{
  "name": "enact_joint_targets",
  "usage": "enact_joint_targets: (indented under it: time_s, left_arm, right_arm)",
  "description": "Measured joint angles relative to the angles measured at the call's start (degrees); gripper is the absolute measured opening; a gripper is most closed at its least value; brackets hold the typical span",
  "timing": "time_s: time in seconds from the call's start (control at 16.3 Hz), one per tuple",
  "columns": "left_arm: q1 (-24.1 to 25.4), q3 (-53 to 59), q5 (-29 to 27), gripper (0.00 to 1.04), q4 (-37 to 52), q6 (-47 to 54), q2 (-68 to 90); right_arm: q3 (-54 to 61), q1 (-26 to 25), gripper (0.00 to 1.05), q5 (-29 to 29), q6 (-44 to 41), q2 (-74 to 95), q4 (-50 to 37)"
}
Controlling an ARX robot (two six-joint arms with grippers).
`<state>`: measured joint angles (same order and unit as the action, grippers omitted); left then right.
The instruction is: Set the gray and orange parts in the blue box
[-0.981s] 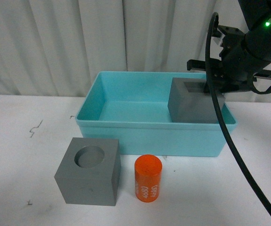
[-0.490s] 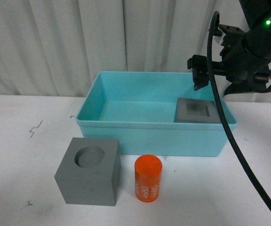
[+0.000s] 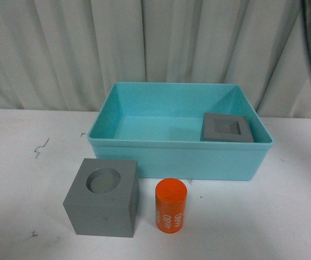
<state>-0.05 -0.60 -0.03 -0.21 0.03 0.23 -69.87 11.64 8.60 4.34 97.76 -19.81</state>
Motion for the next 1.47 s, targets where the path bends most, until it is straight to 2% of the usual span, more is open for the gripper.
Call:
enact_joint_targets:
  time_s: [0.12, 0.18, 0.37, 0.67, 0.8, 0.86, 1.29, 1.35, 1.47]
  left_arm:
    - [0.0, 0.0, 0.0, 0.98, 0.0, 0.0, 0.0]
    - [0.0, 0.0, 0.0, 0.98, 0.0, 0.0, 0.0]
    - [0.0, 0.0, 0.0, 0.98, 0.0, 0.0, 0.0]
    - [0.0, 0.0, 0.0, 0.98, 0.0, 0.0, 0.0]
    - [0.0, 0.0, 0.0, 0.98, 0.0, 0.0, 0.0]
    - [0.0, 0.0, 0.0, 0.98, 0.0, 0.0, 0.0]
    - [0.0, 0.0, 0.0, 0.98, 0.0, 0.0, 0.0]
    - [0.0, 0.0, 0.0, 0.98, 0.0, 0.0, 0.0]
    - [0.0, 0.0, 0.0, 0.98, 0.0, 0.0, 0.0]
  right_arm:
    - [16.8, -2.2, 0.51, 0.8, -2.9, -10.0, -15.3]
    - [23.8, -3.5, 0.38, 0.2, -3.2, -15.3, -19.4]
    - [39.3, -5.0, 0.02, -2.4, -4.0, -23.1, -24.5]
    - [53.2, -7.6, 0.02, -4.5, -4.2, -34.1, -27.3]
    - [57.7, -11.5, 0.02, -8.2, -4.2, -38.5, -26.4]
    - [59.1, -12.1, 0.02, -8.0, -4.2, -40.9, -25.9]
    - [66.4, -11.9, 0.02, -8.4, -4.2, -57.2, -16.7]
    - [67.9, -11.9, 0.02, -8.4, -4.2, -57.6, -19.9]
    - [69.3, -11.9, 0.02, -8.4, -4.2, -61.0, -14.9]
